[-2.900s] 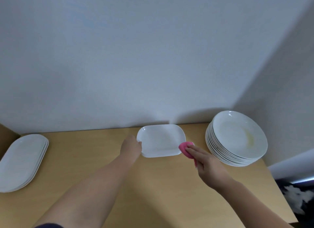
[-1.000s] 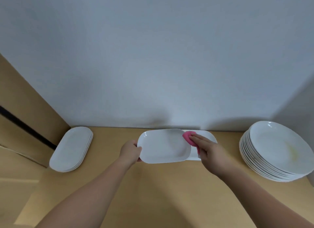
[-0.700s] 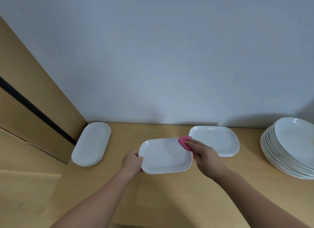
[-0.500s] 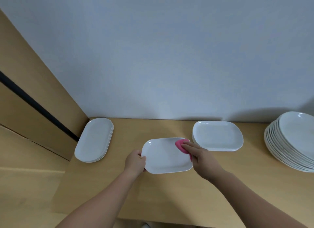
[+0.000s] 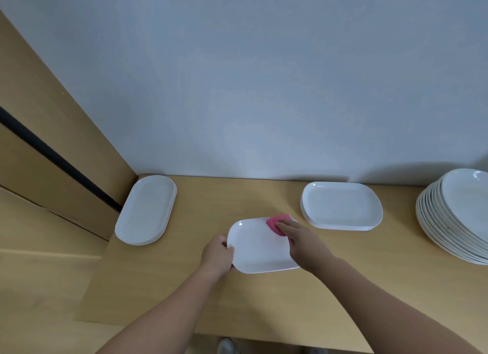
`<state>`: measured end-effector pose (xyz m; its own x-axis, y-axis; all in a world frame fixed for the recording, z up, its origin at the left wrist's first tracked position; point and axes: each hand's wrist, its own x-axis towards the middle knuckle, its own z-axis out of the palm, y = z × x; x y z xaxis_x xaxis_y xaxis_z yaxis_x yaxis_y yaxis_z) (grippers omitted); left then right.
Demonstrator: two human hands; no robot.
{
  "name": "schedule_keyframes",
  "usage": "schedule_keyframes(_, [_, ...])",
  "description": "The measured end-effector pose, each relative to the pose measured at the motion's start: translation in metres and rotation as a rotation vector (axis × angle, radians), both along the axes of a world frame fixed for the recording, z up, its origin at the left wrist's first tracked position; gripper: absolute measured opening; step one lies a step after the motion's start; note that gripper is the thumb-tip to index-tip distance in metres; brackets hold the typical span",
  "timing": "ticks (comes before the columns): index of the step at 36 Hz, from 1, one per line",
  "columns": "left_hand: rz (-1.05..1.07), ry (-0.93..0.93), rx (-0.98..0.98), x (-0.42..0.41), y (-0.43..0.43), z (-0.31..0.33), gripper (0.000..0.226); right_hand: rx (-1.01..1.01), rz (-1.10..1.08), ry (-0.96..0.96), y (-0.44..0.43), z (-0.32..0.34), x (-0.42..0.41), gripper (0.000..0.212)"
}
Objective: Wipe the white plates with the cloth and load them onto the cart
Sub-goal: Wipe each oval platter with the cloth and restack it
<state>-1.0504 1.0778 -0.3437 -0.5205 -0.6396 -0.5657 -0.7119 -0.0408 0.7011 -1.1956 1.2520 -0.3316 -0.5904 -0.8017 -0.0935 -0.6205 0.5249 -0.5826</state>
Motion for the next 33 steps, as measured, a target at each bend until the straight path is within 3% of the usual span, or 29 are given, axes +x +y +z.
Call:
schedule_keyframes(11, [-0.009, 0.080, 0.180, 0.000, 0.002, 0.005, 0.030, 0.386, -0.076, -0.052, -0.031, -0.036, 0.017, 0.069])
schedule_keyframes(19, [-0.014, 0.091, 0.167, 0.000, 0.003, 0.003, 0.029, 0.366, -0.048, -0.010, -0.049, -0.041, 0.028, 0.063])
schedule_keyframes(27, [0.044, 0.164, 0.246, -0.001, 0.006, 0.005, 0.030, 0.305, 0.140, 0.002, -0.058, -0.039, 0.038, 0.069])
schedule_keyframes(33, [0.068, 0.204, 0.282, -0.006, 0.009, 0.007, 0.021, 0.192, 0.288, -0.052, -0.060, -0.037, 0.048, 0.060])
